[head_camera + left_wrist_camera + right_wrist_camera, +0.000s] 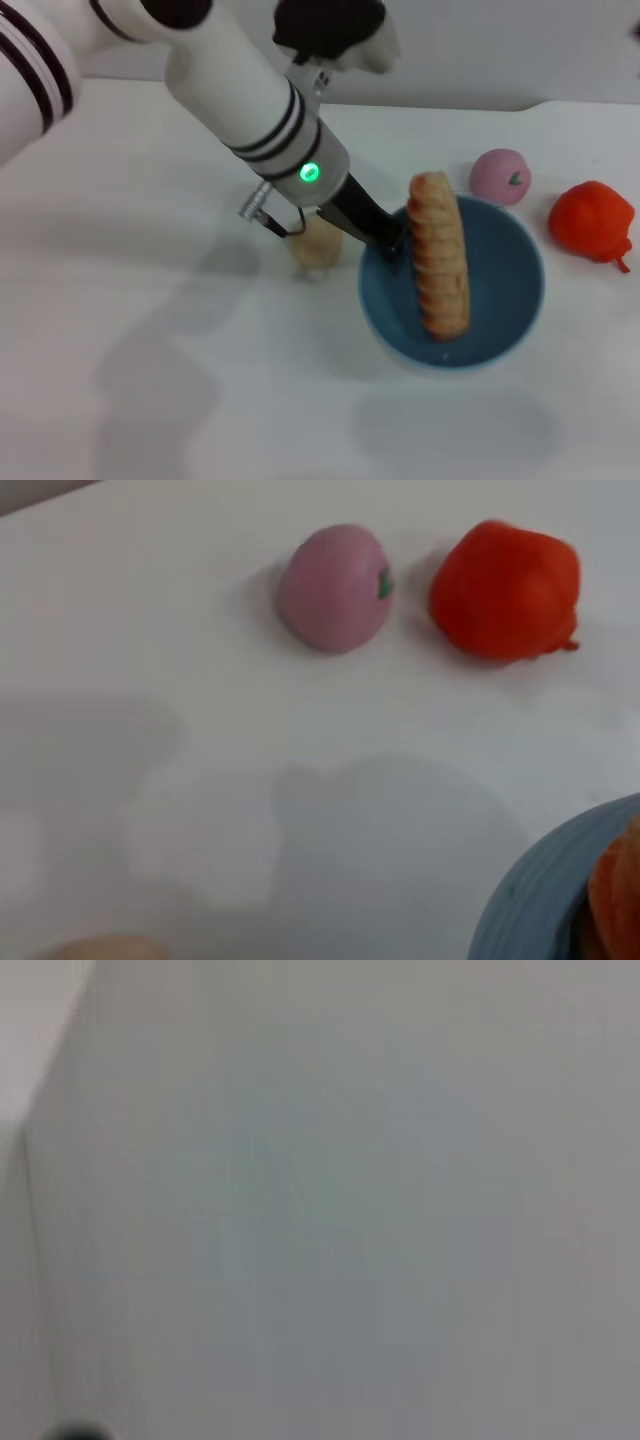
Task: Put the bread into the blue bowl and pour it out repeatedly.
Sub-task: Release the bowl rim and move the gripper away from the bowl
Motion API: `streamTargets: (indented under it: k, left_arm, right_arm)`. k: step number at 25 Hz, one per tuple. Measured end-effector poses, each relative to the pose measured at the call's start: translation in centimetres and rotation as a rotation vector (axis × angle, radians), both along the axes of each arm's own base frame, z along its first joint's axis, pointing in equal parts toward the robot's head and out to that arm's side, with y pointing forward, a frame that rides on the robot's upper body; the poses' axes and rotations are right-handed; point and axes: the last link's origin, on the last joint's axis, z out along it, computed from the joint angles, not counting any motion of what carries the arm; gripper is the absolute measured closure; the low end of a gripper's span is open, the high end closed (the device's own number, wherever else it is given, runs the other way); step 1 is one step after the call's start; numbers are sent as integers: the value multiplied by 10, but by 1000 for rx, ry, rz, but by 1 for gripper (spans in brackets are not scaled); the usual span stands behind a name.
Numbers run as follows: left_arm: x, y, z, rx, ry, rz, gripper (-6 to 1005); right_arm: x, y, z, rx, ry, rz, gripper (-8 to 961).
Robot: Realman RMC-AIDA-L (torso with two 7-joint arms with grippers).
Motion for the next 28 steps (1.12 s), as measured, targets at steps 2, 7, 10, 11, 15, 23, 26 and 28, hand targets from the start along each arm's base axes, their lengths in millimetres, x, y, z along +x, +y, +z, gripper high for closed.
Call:
streamTargets:
  k: [2, 7, 10, 11, 15, 23, 26, 28]
  left_arm:
    - [-2, -2, -5, -10, 10, -5, 967]
    - [-10, -9, -14, -34, 30, 7, 963]
    - [-13, -12, -18, -45, 39, 6, 961]
    - [-16, -13, -19, -49, 45, 8, 960]
    - [-24, -18, -26, -59, 65, 13, 957]
    - [-34, -21, -29, -60, 63, 51, 921]
    - [-34, -21, -28, -57, 60, 55, 871]
    - [-32, -20, -26, -51, 55, 59, 838]
  right_arm:
    - [9, -7, 4, 23, 65, 10, 569]
    - [21, -18, 8, 65, 130, 29, 569]
    - [24, -19, 7, 75, 126, 26, 569]
    - [24, -19, 6, 74, 129, 24, 569]
    - [24, -17, 5, 70, 134, 24, 569]
    - [21, -12, 5, 68, 136, 38, 569]
    - [20, -11, 5, 66, 135, 42, 569]
    - [20, -11, 4, 64, 134, 42, 569]
